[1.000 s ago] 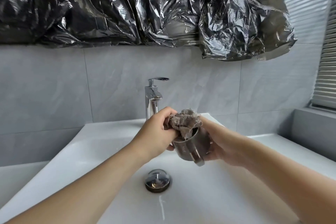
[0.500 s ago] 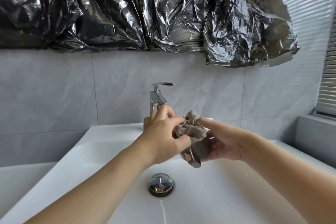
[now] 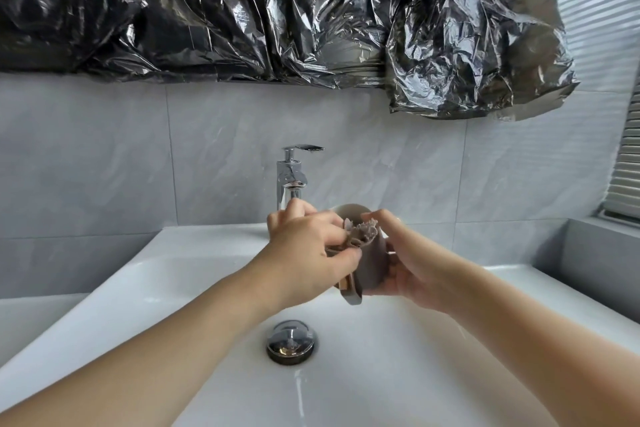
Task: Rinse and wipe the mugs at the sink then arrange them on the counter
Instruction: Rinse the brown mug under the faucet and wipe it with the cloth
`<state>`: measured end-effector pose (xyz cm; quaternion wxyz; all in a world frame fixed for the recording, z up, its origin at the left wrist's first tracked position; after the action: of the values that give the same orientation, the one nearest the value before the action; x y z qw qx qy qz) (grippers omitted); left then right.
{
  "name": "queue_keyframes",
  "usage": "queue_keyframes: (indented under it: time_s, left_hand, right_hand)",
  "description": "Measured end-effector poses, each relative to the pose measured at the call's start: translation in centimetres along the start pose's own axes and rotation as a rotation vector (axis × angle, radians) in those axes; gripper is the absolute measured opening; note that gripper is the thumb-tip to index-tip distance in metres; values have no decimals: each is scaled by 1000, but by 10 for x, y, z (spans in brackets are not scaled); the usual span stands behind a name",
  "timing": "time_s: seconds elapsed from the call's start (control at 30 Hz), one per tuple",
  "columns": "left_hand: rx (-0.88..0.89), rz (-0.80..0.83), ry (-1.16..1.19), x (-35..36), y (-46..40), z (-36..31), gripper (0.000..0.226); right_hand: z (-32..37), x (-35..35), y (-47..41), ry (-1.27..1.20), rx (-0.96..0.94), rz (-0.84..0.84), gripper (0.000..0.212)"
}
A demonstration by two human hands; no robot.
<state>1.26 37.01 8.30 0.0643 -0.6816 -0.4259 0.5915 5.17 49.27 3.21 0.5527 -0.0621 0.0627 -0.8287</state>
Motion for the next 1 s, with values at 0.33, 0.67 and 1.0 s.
queue_keyframes:
  time_s: [0.33, 0.67, 1.0]
  left_hand:
    - [-34, 121, 297, -4, -6, 10, 21]
    - [198, 83, -139, 10, 2, -24, 31]
    - [185, 268, -358, 29, 11, -10, 20]
  right_hand:
    - [2, 9, 5, -12, 7, 37, 43]
    - [-6, -7, -3, -16, 37, -73, 38]
    - [-9, -13, -3, 292, 69, -20, 40]
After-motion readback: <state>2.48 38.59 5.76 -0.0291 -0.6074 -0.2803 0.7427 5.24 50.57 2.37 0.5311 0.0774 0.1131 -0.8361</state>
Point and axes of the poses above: each hand's wrist, its own y-axis away from the middle knuckle, its own x-axis out of the palm, z = x × y, the point moved 9 cm from there along -y, towards the middle knuckle, and after that the axes turned 7 degrees about -x, right-handed, at the moved point
